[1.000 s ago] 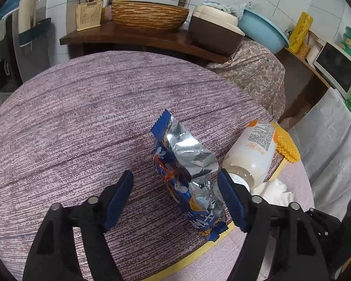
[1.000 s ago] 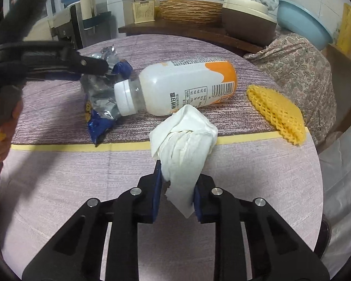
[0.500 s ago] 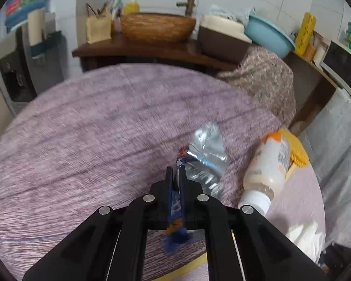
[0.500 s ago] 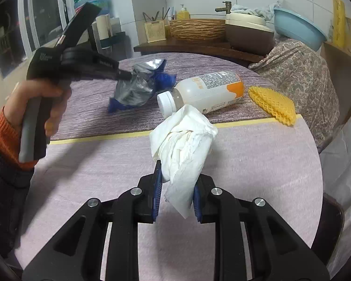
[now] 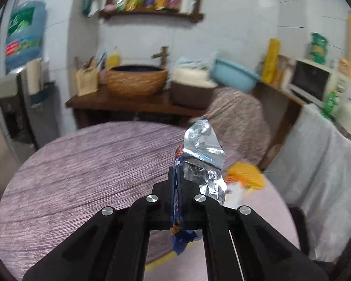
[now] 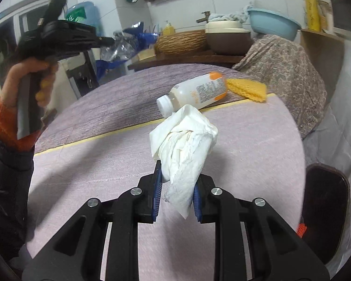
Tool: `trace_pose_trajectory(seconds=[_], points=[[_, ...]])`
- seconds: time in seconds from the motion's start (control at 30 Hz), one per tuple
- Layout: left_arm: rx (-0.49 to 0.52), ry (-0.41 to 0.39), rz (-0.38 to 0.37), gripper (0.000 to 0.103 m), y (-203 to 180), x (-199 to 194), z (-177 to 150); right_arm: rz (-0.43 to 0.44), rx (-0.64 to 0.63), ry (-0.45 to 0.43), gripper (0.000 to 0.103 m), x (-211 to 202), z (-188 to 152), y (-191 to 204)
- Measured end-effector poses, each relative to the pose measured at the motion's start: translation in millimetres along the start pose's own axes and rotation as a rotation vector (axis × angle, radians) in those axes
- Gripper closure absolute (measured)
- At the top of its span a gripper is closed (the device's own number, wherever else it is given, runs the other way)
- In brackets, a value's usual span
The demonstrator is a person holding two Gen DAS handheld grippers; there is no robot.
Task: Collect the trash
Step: 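Carry the snack bag and tissue into the black bin and release both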
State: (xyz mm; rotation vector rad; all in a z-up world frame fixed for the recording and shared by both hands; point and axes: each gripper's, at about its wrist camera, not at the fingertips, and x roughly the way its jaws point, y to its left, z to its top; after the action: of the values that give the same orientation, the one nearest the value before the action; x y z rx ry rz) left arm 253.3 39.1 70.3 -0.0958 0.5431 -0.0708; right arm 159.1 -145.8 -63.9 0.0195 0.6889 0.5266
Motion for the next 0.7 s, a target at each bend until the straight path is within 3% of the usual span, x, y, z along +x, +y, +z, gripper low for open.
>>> trace_pose_trajectory(seconds=[0.17, 0.4, 0.57, 0.7], points=[[0.123, 0.003, -0.186, 0.100, -69.1, -16.2, -20.7, -0.056, 0.083, -0.048, 0.080, -37.8, -16.6, -36.2], [0.252, 0.194, -0.381, 0.100, -163.4, 16.2, -77.9, -0.206, 0.235, -0.091, 0.080, -85.8, -58.3, -110.3], [0.289, 0.286, -0.476, 0.100, -218.5, 27.0, -104.6, -0.408, 0.260, -0.059, 0.080, -94.0, -87.5, -161.3], [0.307, 0.339, -0.508, 0.100, -259.0, 41.2, -119.2, -0.447, 0.333, -0.001, 0.080, -78.7, -111.0, -206.4]])
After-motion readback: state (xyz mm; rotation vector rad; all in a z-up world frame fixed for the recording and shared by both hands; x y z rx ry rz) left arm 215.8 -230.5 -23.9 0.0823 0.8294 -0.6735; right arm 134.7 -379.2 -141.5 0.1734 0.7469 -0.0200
